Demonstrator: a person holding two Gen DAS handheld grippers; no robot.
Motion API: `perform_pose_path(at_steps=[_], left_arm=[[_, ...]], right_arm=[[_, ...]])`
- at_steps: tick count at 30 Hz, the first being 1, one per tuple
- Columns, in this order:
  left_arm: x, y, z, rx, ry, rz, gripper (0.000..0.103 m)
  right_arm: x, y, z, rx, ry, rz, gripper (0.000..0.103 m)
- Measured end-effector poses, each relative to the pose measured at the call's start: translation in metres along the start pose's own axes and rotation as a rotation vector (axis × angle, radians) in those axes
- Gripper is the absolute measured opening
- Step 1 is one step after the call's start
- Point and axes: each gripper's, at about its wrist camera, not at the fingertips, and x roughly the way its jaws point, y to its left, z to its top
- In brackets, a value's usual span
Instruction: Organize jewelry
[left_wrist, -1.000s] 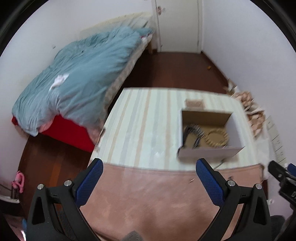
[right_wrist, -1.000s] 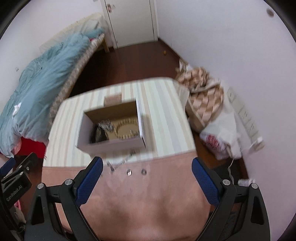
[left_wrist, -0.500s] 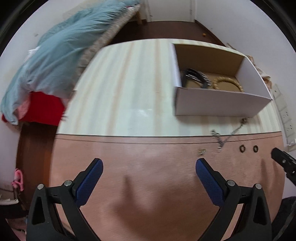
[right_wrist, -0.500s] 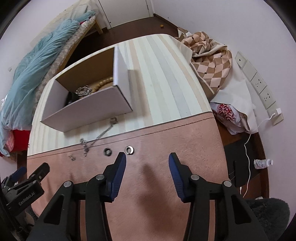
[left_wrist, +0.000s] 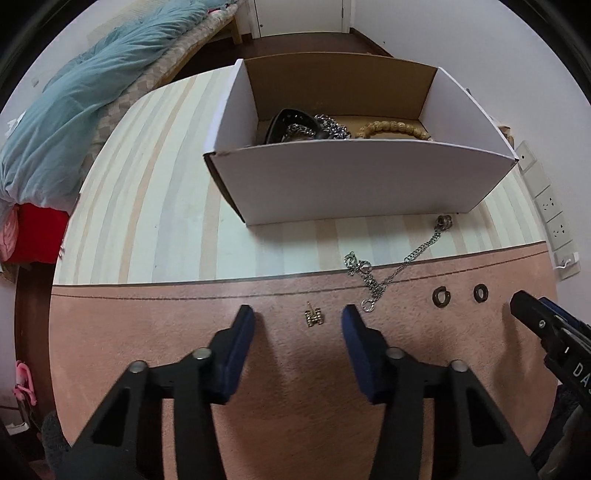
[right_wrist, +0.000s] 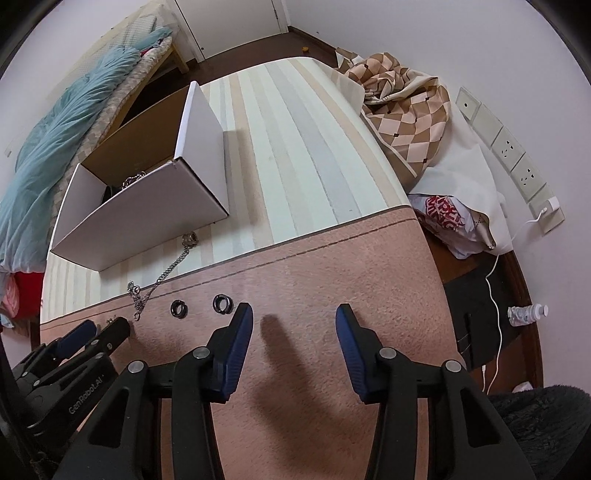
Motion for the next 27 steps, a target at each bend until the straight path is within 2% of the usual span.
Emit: perform_pose_path(at_steps=[1, 2, 8, 16, 21, 24, 26, 27], left_arm=[[0.000, -0.002, 0.000, 0.003, -0.003, -0.002, 0.036], [-0.001, -0.003, -0.001, 0.006, -0.007, -0.009, 0.028], [-0.004, -0.009, -0.003, 0.020, -0.012, -0.038, 0.007], [-0.012, 0.012, -0.008, -0.014, -0.017, -0.035, 0.006], [-0.014, 0.037, -0.013, -0.058, -0.009, -0.014, 0.006], [-0.014, 0.046, -0.017, -0.079, -0.002, -0.008, 0.006], [-0.013, 0.053, -0.017, -0.086, 0.000, -0.006, 0.006], [-0.013, 0.054, -0.017, -0.087, 0.000, -0.005, 0.006]], right_arm=[[0.000, -0.001, 0.000, 0.001, -0.001, 0.000, 0.049], [0.000, -0.001, 0.001, 0.001, -0.004, -0.002, 0.049], [-0.002, -0.002, 0.003, 0.010, -0.009, 0.009, 0.049], [-0.006, 0.012, 0.001, -0.040, -0.004, 0.126, 0.049], [0.003, 0.033, 0.000, -0.114, -0.004, 0.100, 0.049], [0.013, 0.042, -0.003, -0.149, 0.007, 0.063, 0.049], [0.014, 0.049, -0.005, -0.190, -0.016, 0.020, 0.049], [0.014, 0.051, -0.006, -0.199, -0.021, 0.017, 0.038]])
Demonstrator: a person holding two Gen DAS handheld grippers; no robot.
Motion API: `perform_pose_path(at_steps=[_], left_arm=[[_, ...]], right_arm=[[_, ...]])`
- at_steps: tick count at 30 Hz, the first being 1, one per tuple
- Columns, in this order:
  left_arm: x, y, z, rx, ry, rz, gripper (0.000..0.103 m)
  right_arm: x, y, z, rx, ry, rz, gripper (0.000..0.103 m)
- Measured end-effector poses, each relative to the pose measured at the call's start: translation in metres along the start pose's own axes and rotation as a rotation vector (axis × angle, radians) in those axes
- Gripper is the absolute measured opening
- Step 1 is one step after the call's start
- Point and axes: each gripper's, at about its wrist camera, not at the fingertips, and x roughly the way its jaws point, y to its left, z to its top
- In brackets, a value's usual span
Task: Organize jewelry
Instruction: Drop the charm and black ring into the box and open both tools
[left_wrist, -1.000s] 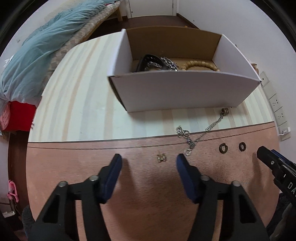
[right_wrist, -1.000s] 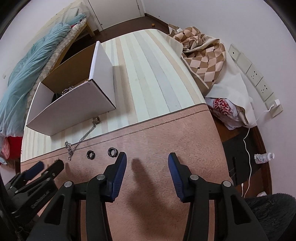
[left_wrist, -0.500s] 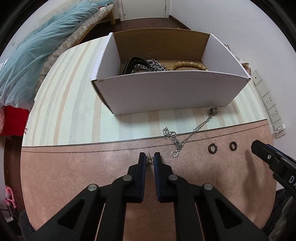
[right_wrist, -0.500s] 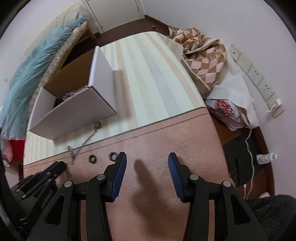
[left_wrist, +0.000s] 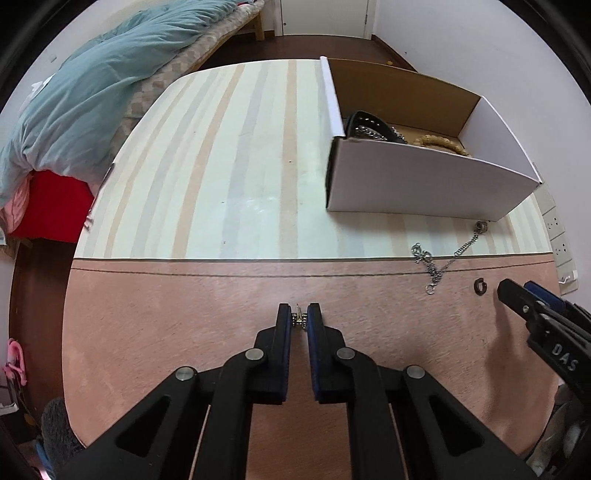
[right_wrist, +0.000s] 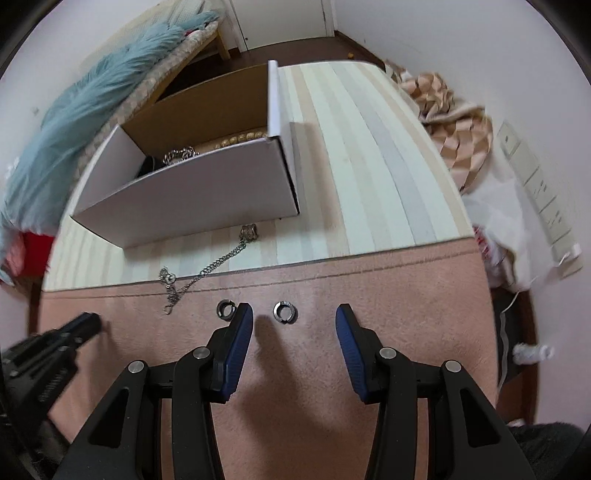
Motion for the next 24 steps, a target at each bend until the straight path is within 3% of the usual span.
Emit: perform_pose_path(at_steps=[1, 3, 7, 12, 24], left_arm=[[0.000, 0.001, 0.000, -0.001, 0.000, -0.001, 0.006], [0.000, 0.003, 0.001, 0.000, 0.000, -0.002, 0.006], [-0.004, 0.002, 0.003, 0.005, -0.008, -0.015, 0.006], [-0.024, -0.004, 0.010, 0.004, -0.034, -0.056, 0.006], [-0.091, -0.007, 0.072, -0.027, -0.160, -0.187, 0.006]], right_arm=[[0.001, 0.004, -0.001, -0.021, -0.008, -0.024, 0.022], [0.001, 0.009, -0.002, -0.050, -0.016, -0.055, 0.012], [-0.003, 0.001, -0.004, -0.010, -0.018, -0.018, 0.012], [-0.031, -0.018, 0.001, 0.102, -0.049, 0.089, 0.012], [-0.099, -0.029, 0.055, 0.200, -0.178, 0.269, 0.012]])
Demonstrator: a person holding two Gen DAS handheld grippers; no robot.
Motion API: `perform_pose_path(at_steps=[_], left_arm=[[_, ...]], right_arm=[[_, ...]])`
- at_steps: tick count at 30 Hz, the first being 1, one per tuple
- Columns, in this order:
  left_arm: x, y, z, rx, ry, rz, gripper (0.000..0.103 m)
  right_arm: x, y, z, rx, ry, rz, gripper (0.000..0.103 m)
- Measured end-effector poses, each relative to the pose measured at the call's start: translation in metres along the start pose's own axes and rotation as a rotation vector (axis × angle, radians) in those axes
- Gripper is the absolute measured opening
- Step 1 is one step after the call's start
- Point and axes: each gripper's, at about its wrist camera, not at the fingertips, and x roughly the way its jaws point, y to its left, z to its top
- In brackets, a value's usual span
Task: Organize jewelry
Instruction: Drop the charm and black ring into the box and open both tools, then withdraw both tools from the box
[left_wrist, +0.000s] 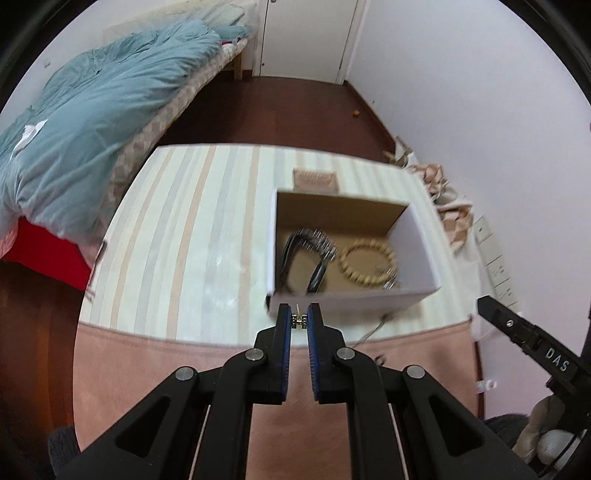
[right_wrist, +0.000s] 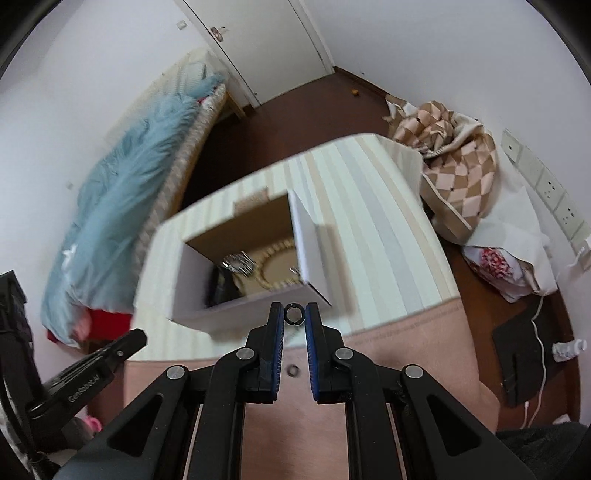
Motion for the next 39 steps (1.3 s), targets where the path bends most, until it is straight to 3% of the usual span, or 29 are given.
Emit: perform_pose_path(at_steps=[6, 10, 16, 17, 19, 20, 21, 23, 28, 29, 30, 32, 34, 36, 39], left_arm=[[0.018, -0.010, 0.054, 0.020, 0.020, -0.061, 0.006], [0.047, -0.014, 0.088, 0.045, 0.081, -0.092, 0.006], [0.086, -0.016, 0.109, 0.064, 0.182, -0.052, 0.009], [0.090, -0.015, 0.111, 0.073, 0.185, -0.037, 0.010], [0.092, -0.013, 0.112, 0.086, 0.184, -0.007, 0.012], [0.092, -0.010, 0.113, 0.084, 0.179, 0.012, 0.021], [0.090, -0.007, 0.113, 0.079, 0.170, 0.025, 0.044], [0.084, -0.001, 0.112, 0.067, 0.151, 0.033, 0.079], [0.069, 0.013, 0.102, 0.064, 0.105, 0.099, 0.083], [0.068, 0.014, 0.099, 0.065, 0.103, 0.111, 0.091], [0.067, 0.016, 0.095, 0.065, 0.103, 0.126, 0.099], [0.064, 0.020, 0.086, 0.060, 0.097, 0.145, 0.100], [0.061, 0.022, 0.077, 0.065, 0.085, 0.178, 0.100], [0.056, 0.022, 0.070, 0.063, 0.068, 0.193, 0.102], [0.048, 0.024, 0.057, 0.054, 0.042, 0.214, 0.103]], right_arm=[[0.035, 0.022, 0.051, -0.058, 0.040, 0.021, 0.012], [0.073, 0.027, 0.077, -0.064, 0.131, 0.033, 0.012], [0.116, 0.026, 0.100, -0.048, 0.286, 0.018, 0.013], [0.118, 0.026, 0.102, -0.046, 0.294, 0.013, 0.016], [0.117, 0.024, 0.103, -0.046, 0.296, 0.014, 0.041], [0.114, 0.023, 0.104, -0.046, 0.286, 0.005, 0.044], [0.113, 0.023, 0.105, -0.047, 0.281, 0.002, 0.045], [0.106, 0.020, 0.105, -0.040, 0.269, -0.006, 0.045], [0.088, 0.022, 0.098, -0.096, 0.216, -0.105, 0.048], [0.085, 0.024, 0.096, -0.113, 0.208, -0.128, 0.050], [0.083, 0.025, 0.093, -0.131, 0.204, -0.161, 0.056], [0.080, 0.029, 0.086, -0.160, 0.196, -0.207, 0.064], [0.078, 0.033, 0.080, -0.194, 0.187, -0.260, 0.081], [0.075, 0.037, 0.073, -0.224, 0.174, -0.304, 0.093], [0.070, 0.041, 0.062, -0.255, 0.159, -0.355, 0.098]])
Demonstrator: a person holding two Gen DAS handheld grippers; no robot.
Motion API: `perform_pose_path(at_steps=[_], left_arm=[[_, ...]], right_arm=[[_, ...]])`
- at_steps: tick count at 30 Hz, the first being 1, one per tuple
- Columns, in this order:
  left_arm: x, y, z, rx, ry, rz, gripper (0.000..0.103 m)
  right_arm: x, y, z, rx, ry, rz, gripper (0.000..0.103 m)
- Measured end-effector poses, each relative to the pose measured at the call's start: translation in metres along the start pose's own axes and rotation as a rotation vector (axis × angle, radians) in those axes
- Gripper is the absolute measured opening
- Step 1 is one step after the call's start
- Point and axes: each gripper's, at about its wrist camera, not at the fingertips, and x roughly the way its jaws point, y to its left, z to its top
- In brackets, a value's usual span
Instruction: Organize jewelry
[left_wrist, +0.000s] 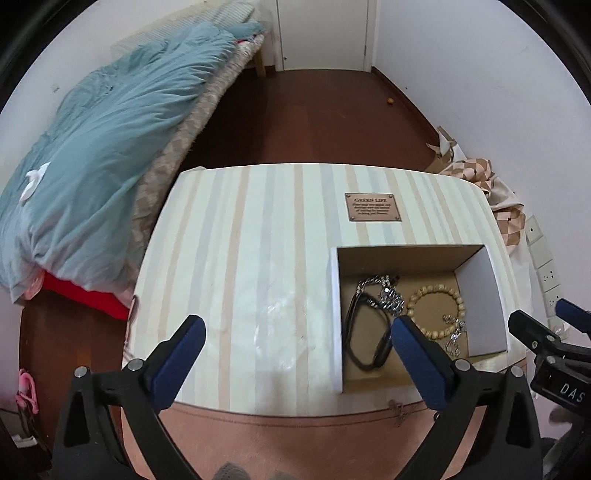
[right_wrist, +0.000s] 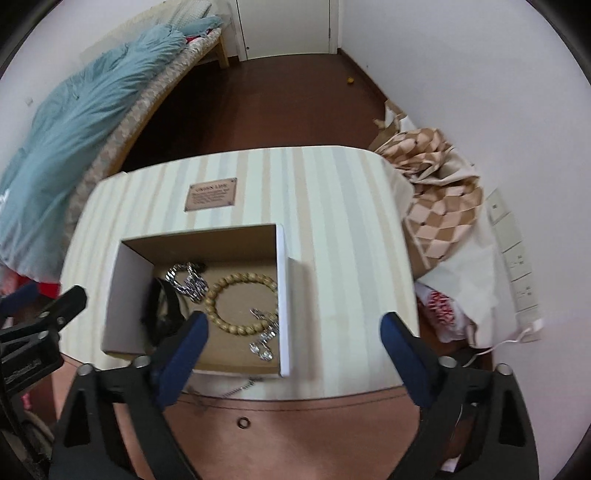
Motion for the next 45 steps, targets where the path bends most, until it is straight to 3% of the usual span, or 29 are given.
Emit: perform_pose_path(at_steps=[10, 32, 40, 45], left_arm=[[-0.040, -0.001, -0.027, -0.016, -0.055, 0.000, 0.103], [-0.184, 0.004, -0.070, -0.026, -0.251, -0.071, 0.103], [-0.183, 0.006, -0.079, -0.030, -0.235, -0.063, 0.103], [-0.151, 0.005, -0.088, -0.037, -0.184, 0.031, 0.103]], right_arm=[[-0.035, 0.009, -0.030, -0.007, -0.040, -0.002, 0.101], [-0.200, 0.008, -0.081, 0.006, -0.299, 0.006, 0.101], [-0.195, 0.004, -0.089, 0.052, -0.288, 0.033, 0.101], [-0.147, -0.008, -0.098, 0.098, -0.197, 0.064, 0.101]])
